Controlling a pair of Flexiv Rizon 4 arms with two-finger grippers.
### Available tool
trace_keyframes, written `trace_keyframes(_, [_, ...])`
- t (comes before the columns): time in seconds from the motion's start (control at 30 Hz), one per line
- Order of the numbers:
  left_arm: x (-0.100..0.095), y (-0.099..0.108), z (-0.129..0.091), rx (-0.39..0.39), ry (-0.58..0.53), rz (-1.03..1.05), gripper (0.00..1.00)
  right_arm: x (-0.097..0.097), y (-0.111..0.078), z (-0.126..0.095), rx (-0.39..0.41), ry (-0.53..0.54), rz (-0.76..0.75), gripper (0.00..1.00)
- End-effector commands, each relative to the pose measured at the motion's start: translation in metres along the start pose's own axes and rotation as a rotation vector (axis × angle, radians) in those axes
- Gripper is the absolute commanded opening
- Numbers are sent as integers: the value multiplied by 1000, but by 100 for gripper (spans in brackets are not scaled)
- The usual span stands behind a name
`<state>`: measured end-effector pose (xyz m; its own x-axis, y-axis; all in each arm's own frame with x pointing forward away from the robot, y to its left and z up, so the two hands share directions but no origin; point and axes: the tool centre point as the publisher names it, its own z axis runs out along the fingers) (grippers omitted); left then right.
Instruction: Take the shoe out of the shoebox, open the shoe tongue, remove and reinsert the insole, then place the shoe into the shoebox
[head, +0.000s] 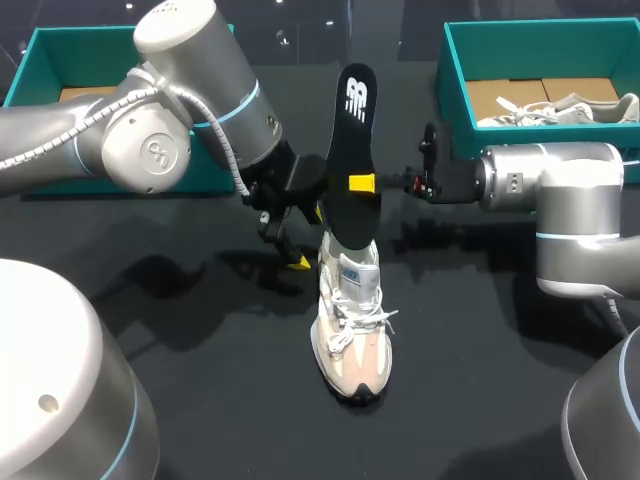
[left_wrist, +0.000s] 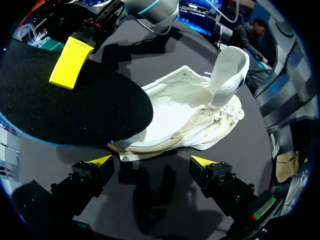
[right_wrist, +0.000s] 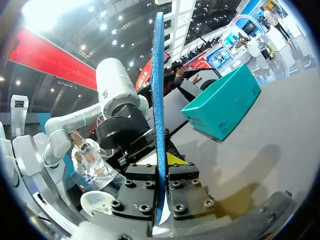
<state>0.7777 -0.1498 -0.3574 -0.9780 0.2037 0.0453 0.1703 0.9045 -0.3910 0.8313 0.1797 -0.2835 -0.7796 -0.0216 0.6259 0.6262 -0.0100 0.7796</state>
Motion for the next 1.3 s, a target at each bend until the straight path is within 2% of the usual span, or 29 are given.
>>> trace_keyframes(0.03, [1,1,-1,-1,-1,1,100,4,-3,0,6,-9,-1,0])
trace_keyframes(0.43, [1,1,-1,-1,-1,1,100,2,-11,6,28,-20,-13,0])
trace_keyframes(0.77, [1,1,-1,-1,-1,1,100,7,-20,2,-19,-48,-24,0])
trace_keyframes(1.3, [1,1,-1,-1,-1,1,100,10,-40,2,-45,-55,-16,0])
